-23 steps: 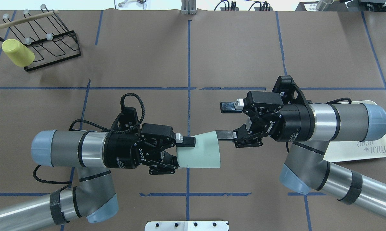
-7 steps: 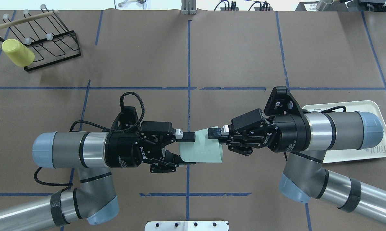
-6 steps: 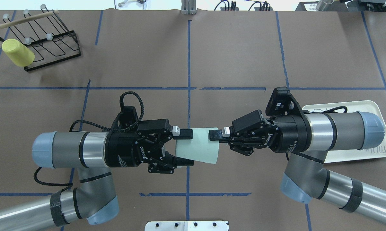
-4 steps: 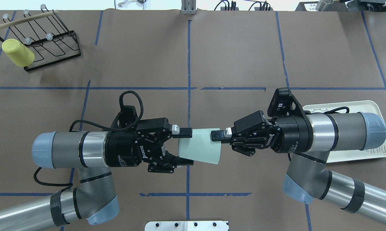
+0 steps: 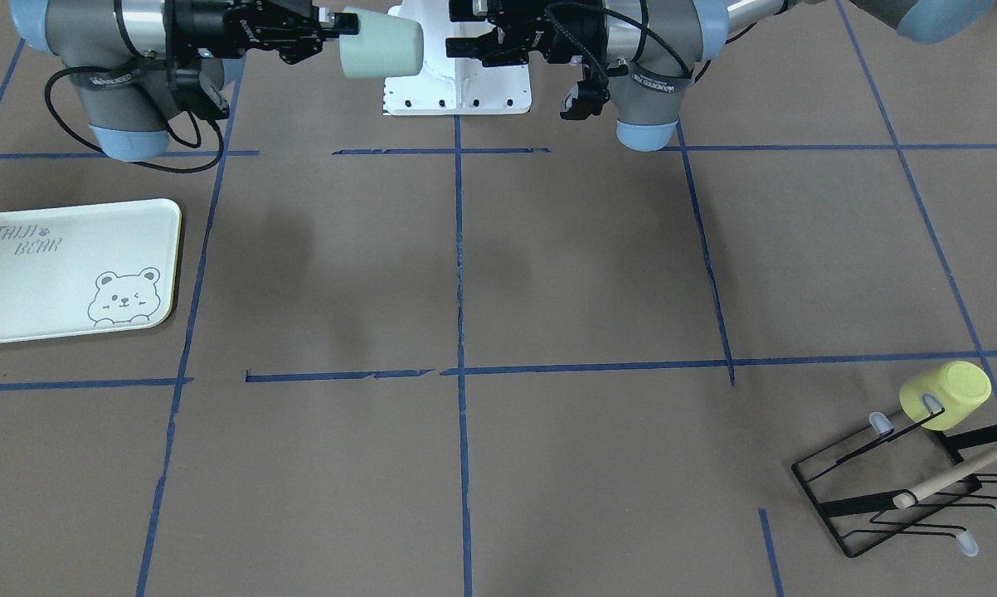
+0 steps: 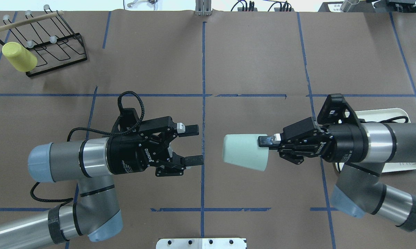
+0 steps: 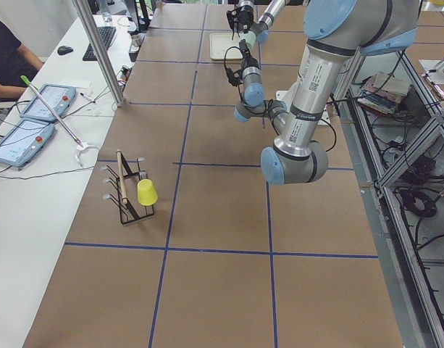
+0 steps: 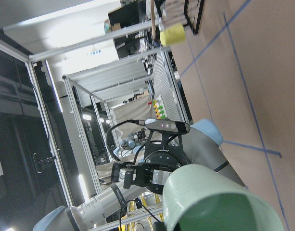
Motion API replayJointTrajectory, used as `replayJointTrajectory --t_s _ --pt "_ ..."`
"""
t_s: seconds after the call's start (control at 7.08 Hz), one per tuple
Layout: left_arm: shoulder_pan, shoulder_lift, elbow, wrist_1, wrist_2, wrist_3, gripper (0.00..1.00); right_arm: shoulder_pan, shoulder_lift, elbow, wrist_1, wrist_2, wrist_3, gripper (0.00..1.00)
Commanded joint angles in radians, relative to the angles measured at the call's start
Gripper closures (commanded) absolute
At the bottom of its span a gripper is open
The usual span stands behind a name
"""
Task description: Left arm grabs green cup and hands to right arm on tray
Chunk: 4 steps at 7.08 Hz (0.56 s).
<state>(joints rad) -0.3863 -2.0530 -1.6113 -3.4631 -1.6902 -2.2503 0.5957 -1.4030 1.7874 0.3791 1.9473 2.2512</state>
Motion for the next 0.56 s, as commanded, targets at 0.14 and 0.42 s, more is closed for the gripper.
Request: replayJointTrajectory --t_s 0.14,0.42 --pt "-0.066 0.02 -0.04 0.286 0.027 0.075 0.0 0.2 -0.189 0.017 -0.047 0.03 -0.145 1.0" --pt "-0.103 0.016 -0.146 0.627 0.023 0.154 0.0 0.274 -0.263 0.02 -0.237 0.045 -0.417 1.0"
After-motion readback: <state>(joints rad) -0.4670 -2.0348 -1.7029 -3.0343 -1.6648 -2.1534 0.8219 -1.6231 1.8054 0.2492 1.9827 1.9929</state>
